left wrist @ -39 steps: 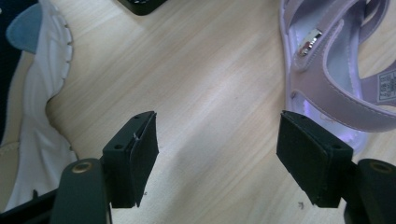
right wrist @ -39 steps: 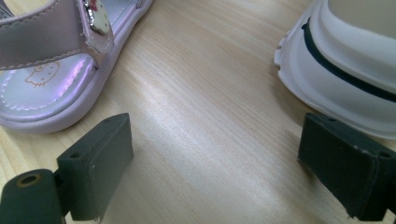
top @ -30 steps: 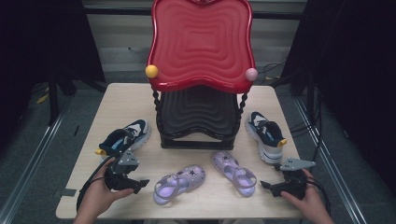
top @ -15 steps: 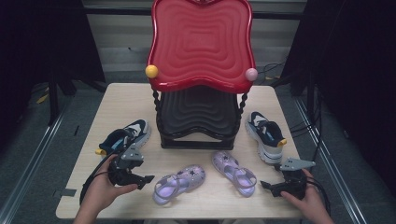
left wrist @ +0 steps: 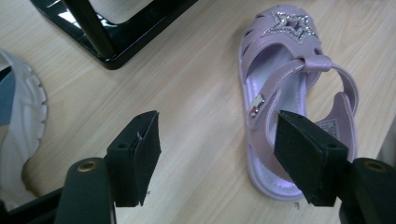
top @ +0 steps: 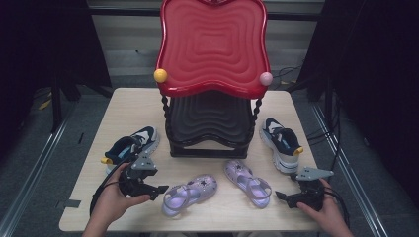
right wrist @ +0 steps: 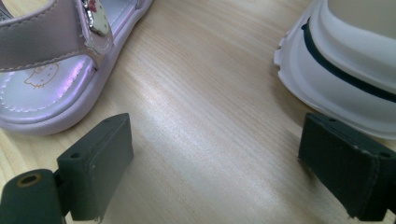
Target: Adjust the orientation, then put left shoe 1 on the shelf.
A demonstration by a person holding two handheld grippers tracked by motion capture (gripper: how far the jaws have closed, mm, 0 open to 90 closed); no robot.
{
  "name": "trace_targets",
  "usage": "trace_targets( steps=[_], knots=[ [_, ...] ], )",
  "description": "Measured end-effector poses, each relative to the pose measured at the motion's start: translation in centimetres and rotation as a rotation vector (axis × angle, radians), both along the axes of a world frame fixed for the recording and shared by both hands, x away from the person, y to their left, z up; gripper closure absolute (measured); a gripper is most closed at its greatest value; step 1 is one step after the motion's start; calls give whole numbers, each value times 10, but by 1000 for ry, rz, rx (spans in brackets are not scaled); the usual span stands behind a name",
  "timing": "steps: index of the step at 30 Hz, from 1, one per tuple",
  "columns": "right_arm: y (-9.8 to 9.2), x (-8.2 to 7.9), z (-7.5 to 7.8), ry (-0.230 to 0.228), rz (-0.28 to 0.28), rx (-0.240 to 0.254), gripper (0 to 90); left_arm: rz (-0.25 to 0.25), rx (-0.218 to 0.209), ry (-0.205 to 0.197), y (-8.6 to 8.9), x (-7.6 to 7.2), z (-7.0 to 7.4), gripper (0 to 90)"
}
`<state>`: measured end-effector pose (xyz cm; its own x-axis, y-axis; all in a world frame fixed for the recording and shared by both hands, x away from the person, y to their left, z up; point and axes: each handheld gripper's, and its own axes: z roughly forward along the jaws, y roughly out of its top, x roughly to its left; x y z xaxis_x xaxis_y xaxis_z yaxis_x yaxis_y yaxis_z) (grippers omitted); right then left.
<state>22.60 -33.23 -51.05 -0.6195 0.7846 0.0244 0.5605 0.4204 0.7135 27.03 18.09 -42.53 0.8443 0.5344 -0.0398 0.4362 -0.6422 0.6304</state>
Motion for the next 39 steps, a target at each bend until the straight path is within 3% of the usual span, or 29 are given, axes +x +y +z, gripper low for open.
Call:
trace_targets(
  steps=[6,13,25,31,39],
  knots=[
    [0,0,0,0,2,3,92,-6,-47,9,-4,0,-3,323],
    [1,1,0,0,1,3,92,-25,-49,25,-11,0,-10,324],
    [1,1,0,0,1,3,92,-26,-104,21,-16,-3,-14,369],
    [1,1,0,0,0,3,92,-51,-82,27,-22,-3,-20,400],
    [1,1,0,0,0,3,92,-60,-97,27,-28,-4,-28,451]
  ],
)
